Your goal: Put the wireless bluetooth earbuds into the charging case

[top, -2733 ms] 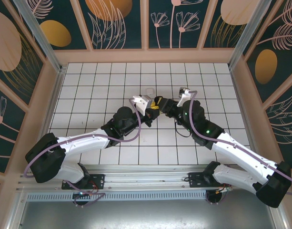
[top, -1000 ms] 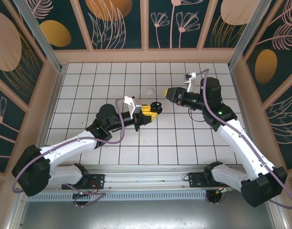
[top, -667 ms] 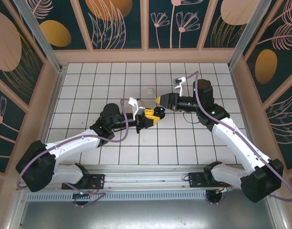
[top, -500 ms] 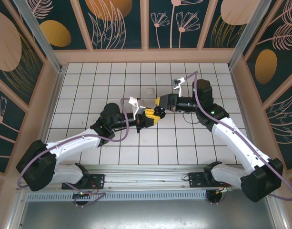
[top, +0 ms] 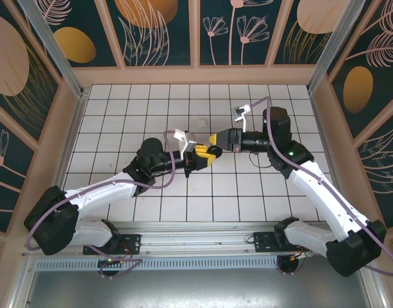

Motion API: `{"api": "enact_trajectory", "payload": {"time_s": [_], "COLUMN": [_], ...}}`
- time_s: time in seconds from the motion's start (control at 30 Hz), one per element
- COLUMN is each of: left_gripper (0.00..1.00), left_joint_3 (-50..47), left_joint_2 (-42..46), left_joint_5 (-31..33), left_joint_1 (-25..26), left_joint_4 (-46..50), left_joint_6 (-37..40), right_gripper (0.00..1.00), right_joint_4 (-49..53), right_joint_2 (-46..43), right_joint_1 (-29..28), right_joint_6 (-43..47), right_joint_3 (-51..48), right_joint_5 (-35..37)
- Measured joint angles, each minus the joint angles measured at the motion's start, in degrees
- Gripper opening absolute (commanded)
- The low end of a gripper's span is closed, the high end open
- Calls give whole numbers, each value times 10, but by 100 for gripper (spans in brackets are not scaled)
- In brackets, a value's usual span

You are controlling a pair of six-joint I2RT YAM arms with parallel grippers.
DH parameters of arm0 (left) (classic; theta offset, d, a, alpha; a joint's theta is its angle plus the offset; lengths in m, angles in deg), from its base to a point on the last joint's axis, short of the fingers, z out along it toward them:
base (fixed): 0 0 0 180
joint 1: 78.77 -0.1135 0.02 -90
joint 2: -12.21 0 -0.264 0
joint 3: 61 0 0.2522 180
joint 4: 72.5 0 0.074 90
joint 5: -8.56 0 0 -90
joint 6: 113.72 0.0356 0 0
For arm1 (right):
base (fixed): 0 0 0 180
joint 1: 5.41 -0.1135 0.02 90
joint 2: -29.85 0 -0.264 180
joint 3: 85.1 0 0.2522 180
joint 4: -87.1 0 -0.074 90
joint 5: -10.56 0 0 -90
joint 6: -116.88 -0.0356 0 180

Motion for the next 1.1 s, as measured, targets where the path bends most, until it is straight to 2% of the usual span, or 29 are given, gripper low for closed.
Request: {"api": "enact_trajectory", "payload": {"time_s": [0.13, 0.33, 0.63, 0.7, 1.1], "left_gripper": [0, 0, 0, 0, 0], "left_joint_3": [-16, -32, -57, -66, -76], "left_joint_2": [-7, -7, -4, -9, -173], "left_joint_5": [13, 32, 91, 105, 122], "left_joint_1": [-6, -6, -7, -7, -7], "left_joint_4": [-3, -4, 11, 20, 52], "left_joint_6": [-16, -28, -52, -61, -144], "right_gripper": [33, 37, 42, 47, 62], "right_joint_4": [36, 93, 144, 155, 174], "right_joint_2": [-48, -99, -70, -69, -69], "right_joint_1": [-2, 1, 14, 18, 38], "right_joint_6": [28, 71, 73, 73, 73], "right_joint_3": [38, 73, 19, 5, -90], "right_joint_5": [-5, 56, 150, 178, 328]}}
